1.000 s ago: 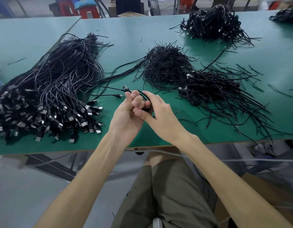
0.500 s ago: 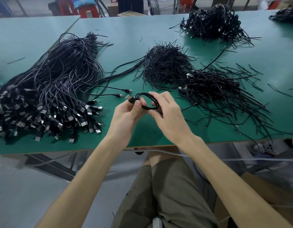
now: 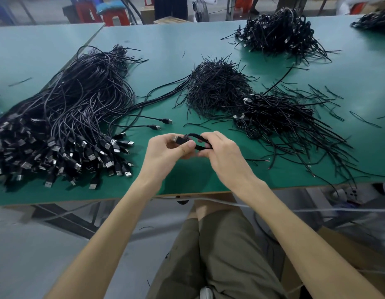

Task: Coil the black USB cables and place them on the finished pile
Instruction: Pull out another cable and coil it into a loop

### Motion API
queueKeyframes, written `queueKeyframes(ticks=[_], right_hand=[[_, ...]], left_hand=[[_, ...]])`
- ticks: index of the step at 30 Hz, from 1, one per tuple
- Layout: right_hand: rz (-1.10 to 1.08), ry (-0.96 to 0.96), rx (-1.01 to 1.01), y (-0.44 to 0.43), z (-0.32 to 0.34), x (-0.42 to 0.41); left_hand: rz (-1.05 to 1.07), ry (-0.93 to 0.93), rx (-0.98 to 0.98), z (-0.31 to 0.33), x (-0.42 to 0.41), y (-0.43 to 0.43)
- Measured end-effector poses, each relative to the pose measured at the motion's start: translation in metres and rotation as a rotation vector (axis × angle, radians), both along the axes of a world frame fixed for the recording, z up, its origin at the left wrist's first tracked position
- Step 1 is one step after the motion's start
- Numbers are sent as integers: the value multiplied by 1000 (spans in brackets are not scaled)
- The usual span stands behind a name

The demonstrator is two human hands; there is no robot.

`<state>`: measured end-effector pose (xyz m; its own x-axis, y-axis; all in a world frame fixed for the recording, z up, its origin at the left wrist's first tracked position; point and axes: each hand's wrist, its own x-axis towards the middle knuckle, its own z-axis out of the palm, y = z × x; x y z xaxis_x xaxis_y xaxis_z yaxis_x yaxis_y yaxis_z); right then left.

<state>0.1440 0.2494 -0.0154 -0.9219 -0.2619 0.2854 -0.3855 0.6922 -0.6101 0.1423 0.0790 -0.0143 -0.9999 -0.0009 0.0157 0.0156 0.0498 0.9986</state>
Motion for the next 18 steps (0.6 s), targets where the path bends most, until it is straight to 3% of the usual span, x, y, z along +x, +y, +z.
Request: queueKeyframes(ticks=[3, 8, 11, 15, 18], right_hand=[[21, 39, 58, 3, -2, 0], [69, 102, 160, 4, -4, -5], [122, 158, 225, 0, -4, -9], [65, 300, 254, -4, -3, -21], [-54, 443, 261, -10, -5, -26]], left_hand=[[-26, 2, -294, 4, -4, -9], [-182, 200, -876, 12, -6, -7], [-300, 197, -1117, 13, -11, -8], [-263, 187, -1235, 9, -20, 1], [-107, 207, -1027, 4, -29, 5]])
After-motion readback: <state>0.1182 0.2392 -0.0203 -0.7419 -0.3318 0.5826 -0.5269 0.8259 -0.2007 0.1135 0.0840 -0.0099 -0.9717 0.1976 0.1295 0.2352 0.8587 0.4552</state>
